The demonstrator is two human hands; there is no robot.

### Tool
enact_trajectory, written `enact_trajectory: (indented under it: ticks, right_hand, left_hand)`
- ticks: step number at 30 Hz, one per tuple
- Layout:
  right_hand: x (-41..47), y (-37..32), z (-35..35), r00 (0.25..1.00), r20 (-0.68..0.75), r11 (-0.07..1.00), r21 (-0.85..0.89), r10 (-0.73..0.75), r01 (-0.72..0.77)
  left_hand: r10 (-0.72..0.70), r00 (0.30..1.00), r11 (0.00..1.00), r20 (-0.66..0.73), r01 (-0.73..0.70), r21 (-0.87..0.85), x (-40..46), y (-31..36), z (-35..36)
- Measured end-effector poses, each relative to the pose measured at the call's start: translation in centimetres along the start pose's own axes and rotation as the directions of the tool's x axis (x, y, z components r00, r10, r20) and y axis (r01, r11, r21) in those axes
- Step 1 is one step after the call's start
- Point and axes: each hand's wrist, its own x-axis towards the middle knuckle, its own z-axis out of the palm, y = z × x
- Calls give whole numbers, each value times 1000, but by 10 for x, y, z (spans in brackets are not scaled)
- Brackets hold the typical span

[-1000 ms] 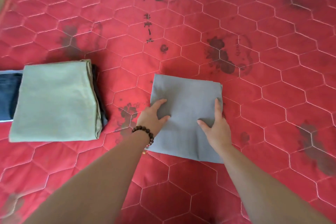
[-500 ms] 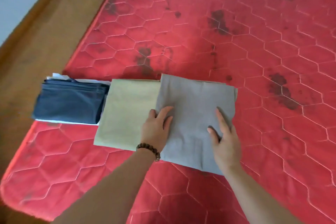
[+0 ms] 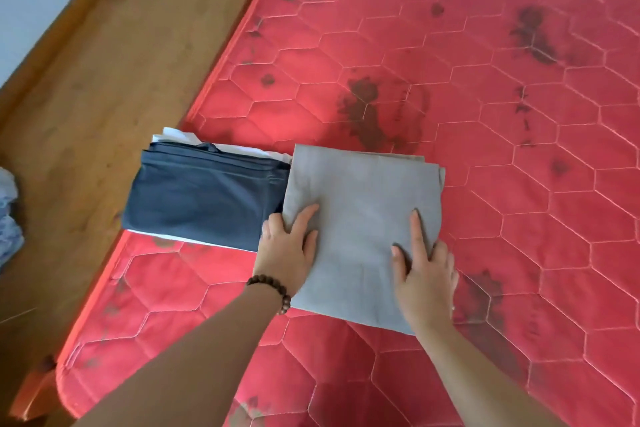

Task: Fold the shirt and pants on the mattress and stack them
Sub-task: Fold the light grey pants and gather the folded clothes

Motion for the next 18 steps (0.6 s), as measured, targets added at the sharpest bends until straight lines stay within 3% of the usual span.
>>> enact_trajectory:
  ticks: [2,6,12,18]
  right_hand:
    - [0,4,7,999,1,994,-105,41,-41]
    - [4,7,7,997,64,990,134,33,-41]
    - [8,17,-2,999,33,981,194,8,-14]
    - [10,66,-33,995,11,985,138,102,-102]
  left_hand:
    - [41,999,999,-4,-41,-23,2,-6,8]
    - [46,986,964,158,-2,-265,11,-18,10]
    - [49,981,951,189,13,-310,8,-8,15]
    - [78,979,932,191,-4,-362,-10,49,43]
